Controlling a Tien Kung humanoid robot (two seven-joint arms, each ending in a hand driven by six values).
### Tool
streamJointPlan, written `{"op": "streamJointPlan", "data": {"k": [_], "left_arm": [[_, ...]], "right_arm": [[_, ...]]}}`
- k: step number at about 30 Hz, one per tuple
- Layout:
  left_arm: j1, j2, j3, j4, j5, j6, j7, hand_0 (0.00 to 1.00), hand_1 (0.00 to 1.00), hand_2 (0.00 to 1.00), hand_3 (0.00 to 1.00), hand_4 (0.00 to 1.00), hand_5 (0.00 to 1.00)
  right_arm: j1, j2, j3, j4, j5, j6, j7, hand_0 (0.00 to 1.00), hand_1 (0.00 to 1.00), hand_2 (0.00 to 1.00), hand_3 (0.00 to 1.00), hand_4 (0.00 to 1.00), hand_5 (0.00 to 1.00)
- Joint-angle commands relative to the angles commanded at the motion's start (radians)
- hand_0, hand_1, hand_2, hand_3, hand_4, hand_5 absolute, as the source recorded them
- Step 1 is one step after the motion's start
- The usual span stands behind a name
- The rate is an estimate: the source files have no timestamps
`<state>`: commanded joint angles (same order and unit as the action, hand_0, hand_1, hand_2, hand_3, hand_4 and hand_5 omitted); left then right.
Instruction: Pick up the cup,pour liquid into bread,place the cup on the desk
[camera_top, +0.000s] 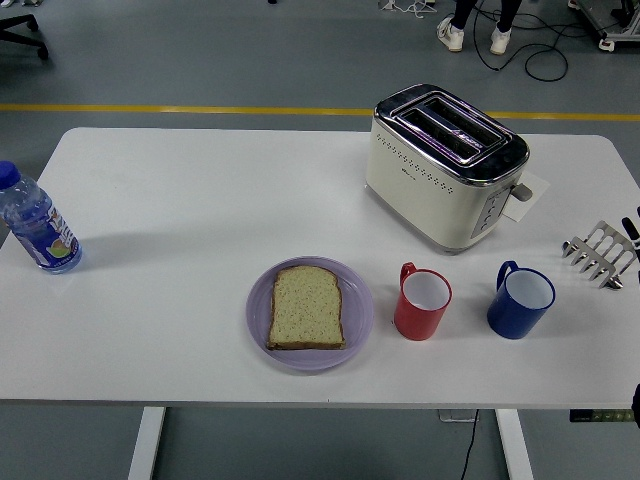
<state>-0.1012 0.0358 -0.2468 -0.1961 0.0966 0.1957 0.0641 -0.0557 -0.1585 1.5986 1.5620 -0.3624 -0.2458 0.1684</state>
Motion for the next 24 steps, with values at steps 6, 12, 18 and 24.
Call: {"op": "streamJointPlan", "data": {"k": [6, 12, 18, 24], "left_arm": [[-0.001, -0.001, 0.0, 0.0, 0.004, 0.0, 0.0, 0.634, 0.642, 0.652, 0.504, 0.238, 0.846], [0.002, 0.0, -0.001, 0.0, 0.002, 0.001, 0.0, 0.634, 0.642, 0.652, 0.504, 0.239, 0.847], [-0.002, 0.001, -0.008, -0.001, 0.004, 0.0, -0.001, 0.634, 0.642, 0.653, 0.504, 0.239, 0.847], [-0.006, 0.0, -0.011, 0.001, 0.01, 0.0, 0.0, 0.633, 0.643, 0.652, 0.504, 0.239, 0.847]], "right_arm": [[0.0, -0.001, -0.001, -0.001, 0.0, -0.006, 0.002, 0.682, 0.627, 0.687, 0.638, 0.662, 0.324], [0.003, -0.005, 0.0, 0.004, -0.012, -0.015, 0.002, 0.681, 0.635, 0.687, 0.638, 0.66, 0.317], [0.002, -0.007, -0.003, 0.013, -0.034, -0.024, -0.002, 0.678, 0.63, 0.685, 0.639, 0.663, 0.313], [-0.003, -0.004, -0.009, 0.005, -0.033, -0.038, 0.009, 0.677, 0.63, 0.684, 0.64, 0.66, 0.301]]}}
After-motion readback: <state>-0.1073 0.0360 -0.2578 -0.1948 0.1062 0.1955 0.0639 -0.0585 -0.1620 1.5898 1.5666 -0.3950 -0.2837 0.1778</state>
